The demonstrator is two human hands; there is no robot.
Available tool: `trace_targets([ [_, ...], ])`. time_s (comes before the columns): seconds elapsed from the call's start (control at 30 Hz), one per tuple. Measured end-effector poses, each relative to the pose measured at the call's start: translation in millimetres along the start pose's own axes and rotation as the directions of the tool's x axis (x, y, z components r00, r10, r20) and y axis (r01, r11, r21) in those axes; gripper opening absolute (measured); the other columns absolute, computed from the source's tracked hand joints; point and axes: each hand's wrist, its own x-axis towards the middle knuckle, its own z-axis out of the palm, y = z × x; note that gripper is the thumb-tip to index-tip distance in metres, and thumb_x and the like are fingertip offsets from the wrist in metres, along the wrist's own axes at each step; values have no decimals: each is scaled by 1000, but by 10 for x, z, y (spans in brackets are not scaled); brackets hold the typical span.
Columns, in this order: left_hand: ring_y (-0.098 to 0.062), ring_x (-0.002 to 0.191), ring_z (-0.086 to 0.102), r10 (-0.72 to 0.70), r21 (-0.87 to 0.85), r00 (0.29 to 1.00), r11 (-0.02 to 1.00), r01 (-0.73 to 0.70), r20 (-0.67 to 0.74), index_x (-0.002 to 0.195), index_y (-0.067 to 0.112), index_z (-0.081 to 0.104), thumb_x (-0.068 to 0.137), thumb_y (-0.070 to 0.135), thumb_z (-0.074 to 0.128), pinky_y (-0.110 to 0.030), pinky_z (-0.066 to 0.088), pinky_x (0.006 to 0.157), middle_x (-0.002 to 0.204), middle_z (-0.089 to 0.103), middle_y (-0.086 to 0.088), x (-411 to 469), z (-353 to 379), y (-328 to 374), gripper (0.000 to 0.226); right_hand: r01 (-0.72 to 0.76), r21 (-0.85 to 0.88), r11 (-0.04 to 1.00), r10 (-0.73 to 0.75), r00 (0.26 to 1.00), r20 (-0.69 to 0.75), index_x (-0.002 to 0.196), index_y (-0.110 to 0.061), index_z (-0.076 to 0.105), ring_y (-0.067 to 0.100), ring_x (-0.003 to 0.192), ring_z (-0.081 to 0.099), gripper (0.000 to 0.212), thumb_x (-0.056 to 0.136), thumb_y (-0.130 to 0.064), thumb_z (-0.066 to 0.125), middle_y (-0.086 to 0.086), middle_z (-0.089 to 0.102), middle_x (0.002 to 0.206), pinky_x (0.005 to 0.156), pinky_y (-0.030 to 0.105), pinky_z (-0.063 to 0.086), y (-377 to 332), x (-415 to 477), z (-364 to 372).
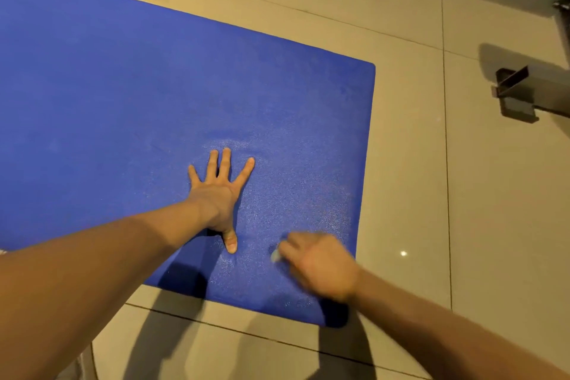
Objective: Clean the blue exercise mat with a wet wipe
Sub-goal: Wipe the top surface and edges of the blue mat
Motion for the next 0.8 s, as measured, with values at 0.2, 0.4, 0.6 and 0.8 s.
trace_targets([
  [0.2,-42,141,-43,2,-12,1000,1000,-2,4,142,39,-47,38,60,98,-78,-4,114,152,-51,-17,16,5,-8,180,-664,53,746,625,669,-402,107,-12,59,43,89,63,16,101,-23,49,18,62,106,68,44,48,1353,555,-576],
  [0.4,-42,140,-45,3,-28,1000,1000,-3,-3,142,39,-47,38,57,98,-77,-8,112,150,-53,-16,43,35,-21,180,-513,126,849,521,773,-361,93,-20,46,40,66,61,12,99,-22,56,13,60,83,53,41,44,346,314,-146],
  [0.6,-42,141,-44,-8,-13,999,1000,8,-33,140,40,-48,38,61,97,-77,-7,113,151,-52,-16,37,26,-28,179,126,148,981,-150,975,166,118,-25,54,24,85,60,23,100,-36,47,0,59,104,72,36,50,-289,-451,47],
  [0.8,-38,150,-31,-8,-28,994,1000,5,-108,151,41,-34,39,65,95,-75,2,116,161,-39,-13,-84,99,-63,173,-338,-66,939,313,917,-247,103,-15,58,37,76,61,14,94,-25,55,10,51,101,53,38,45,685,51,-259],
])
